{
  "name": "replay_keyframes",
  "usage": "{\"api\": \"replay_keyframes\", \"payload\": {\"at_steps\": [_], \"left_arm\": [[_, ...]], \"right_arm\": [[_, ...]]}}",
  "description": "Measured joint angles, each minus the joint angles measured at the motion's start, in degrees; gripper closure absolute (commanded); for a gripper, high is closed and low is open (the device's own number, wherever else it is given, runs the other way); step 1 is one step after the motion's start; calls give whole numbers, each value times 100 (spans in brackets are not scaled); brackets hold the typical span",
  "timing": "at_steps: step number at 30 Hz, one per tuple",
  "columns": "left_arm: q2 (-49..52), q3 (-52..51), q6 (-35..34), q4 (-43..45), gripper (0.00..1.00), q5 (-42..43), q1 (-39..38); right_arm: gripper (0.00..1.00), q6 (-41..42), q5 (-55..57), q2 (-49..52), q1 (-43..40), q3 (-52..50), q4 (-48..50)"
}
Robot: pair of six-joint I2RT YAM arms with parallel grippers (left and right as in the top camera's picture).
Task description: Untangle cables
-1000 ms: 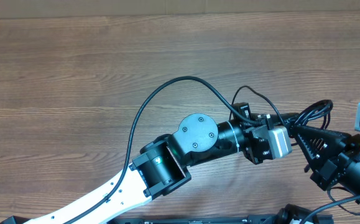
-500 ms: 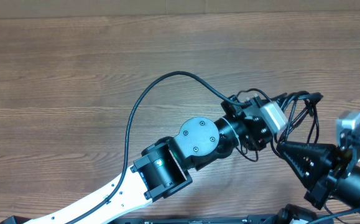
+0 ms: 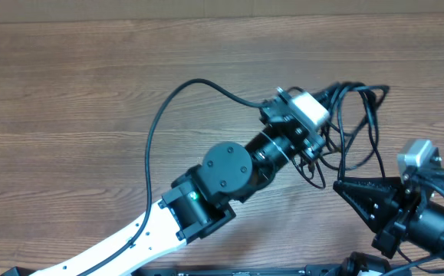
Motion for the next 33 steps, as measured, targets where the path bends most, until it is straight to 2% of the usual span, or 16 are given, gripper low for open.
{"api": "replay_keyframes", "payload": {"at_steps": [5,17,18,20,21,22,23,28,33], "left_arm": [[0,-11,-402,46,96,4,306],[-26,-24,-662,286,96,-256,754],[-26,-24,-658,271,96,-238,754],[-26,-24,-511,166,96,-129,754],[-26,-24,-363,66,96,-17,756],[-26,-24,-166,-70,96,144,756],[-26,-24,72,-201,96,332,754],[-26,-11,1318,-1211,96,1248,754],[-26,-11,1858,-1537,96,1539,754]], "right_arm": [[96,-31,177,2,4,-356,0],[96,-37,1093,-26,68,-1270,-155],[87,-35,1108,-22,68,-1279,-144],[59,-55,1115,-24,68,-1279,-105],[54,-28,1082,-26,68,-1279,-66],[42,-46,1043,-26,68,-1279,-20],[37,-28,973,-28,68,-1279,37],[28,-37,487,-26,70,-1283,363],[25,-35,181,-26,68,-1283,660]]}}
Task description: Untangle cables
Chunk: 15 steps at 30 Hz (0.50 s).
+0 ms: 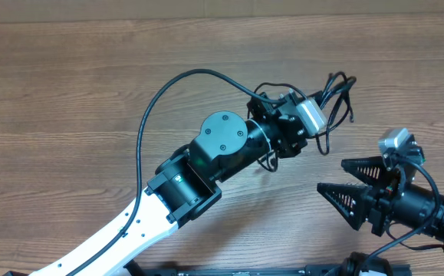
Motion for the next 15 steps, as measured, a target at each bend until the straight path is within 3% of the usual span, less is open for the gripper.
{"api": "replay_keyframes", "payload": {"at_steps": [5,15], "left_arm": [[0,0,164,13,96,415,0],[0,0,-11,369,96,1445,-302]], "right_arm": [[19,4,-249,-2,0,0,240],[18,0,-485,-2,2,0,385]]}}
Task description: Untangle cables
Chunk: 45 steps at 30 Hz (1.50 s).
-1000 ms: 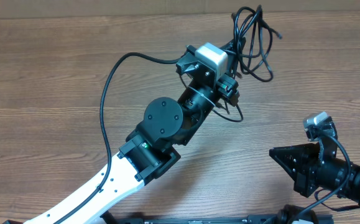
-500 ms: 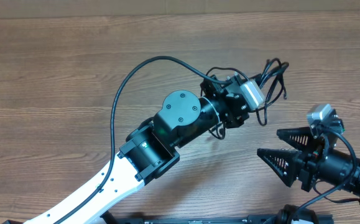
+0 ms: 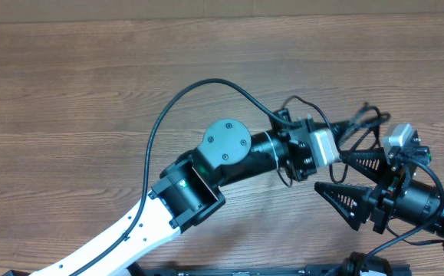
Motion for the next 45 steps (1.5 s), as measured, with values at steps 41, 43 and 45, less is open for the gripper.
{"api": "replay_keyframes", "payload": {"at_steps": [41,43,45], "left_arm": [[87,-118,-2352,2203,96,-2295,2],[96,-118,-2522,2212,96,-2291,146],[98,-140,-2741,2208,96,-2256,321]], "right_arm": [[21,-988,-166,2,262,17,-1010],[21,-973,-92,2,262,37,-986],[21,-966,-50,2,262,52,-940]]}}
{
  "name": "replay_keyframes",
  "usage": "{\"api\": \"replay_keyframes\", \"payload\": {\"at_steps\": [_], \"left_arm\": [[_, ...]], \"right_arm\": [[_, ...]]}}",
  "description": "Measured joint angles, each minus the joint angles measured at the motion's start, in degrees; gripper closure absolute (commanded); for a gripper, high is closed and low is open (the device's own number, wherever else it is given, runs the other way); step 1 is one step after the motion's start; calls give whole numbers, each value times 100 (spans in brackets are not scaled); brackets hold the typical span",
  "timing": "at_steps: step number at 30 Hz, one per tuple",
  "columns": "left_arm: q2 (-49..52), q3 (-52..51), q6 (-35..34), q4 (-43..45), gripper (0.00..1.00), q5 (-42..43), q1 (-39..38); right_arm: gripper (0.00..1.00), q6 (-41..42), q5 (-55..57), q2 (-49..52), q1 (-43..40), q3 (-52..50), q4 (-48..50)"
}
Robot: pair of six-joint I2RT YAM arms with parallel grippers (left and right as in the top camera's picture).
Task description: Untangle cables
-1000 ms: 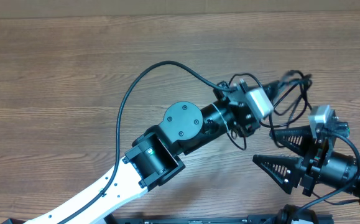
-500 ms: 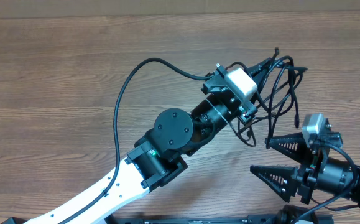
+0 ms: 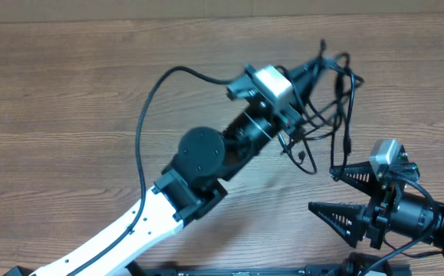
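Observation:
A tangle of thin black cables (image 3: 335,92) hangs in loops right of centre, with a loose plug end (image 3: 303,157) dangling below it. My left gripper (image 3: 304,73) reaches into the top of the tangle from the lower left and is shut on the cables. Its fingertips are largely hidden by its wrist camera (image 3: 271,81). My right gripper (image 3: 325,190) stands open at the lower right, pointing left. It is just below the lowest loop, apart from it, with nothing between its fingers.
The wooden table (image 3: 68,92) fills the view. The left arm's own black supply cable (image 3: 146,115) arcs from its forearm up to the wrist. The right arm's body (image 3: 429,218) sits at the lower right corner.
My left gripper has moved from beside the right gripper's fingers to farther back and to the left, taking the cable tangle with it. The right gripper now sits slightly lower, clear of the cables.
First my left gripper was in the tangle at the back right, the right gripper low at the right. Then the left held the cables bunched near the centre. Then it had them against the open right fingers. Now it holds the tangle farther back, loops hanging free.

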Motion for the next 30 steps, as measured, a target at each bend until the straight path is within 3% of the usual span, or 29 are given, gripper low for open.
{"api": "replay_keyframes", "payload": {"at_steps": [7,13,17,23,30], "left_arm": [[-15,59,-787,299,96,-367,855],[-15,61,-859,79,96,26,881],[-15,76,-365,-404,96,962,885],[-17,85,944,-1394,96,2730,885],[-17,87,1683,-1858,96,3257,881]], "right_arm": [[21,186,579,-7,35,-57,-262],[10,232,708,-7,37,-57,-251],[9,428,748,-7,37,-61,83],[11,1676,750,-7,37,-70,1134],[11,2889,988,-7,35,-74,1722]]}}
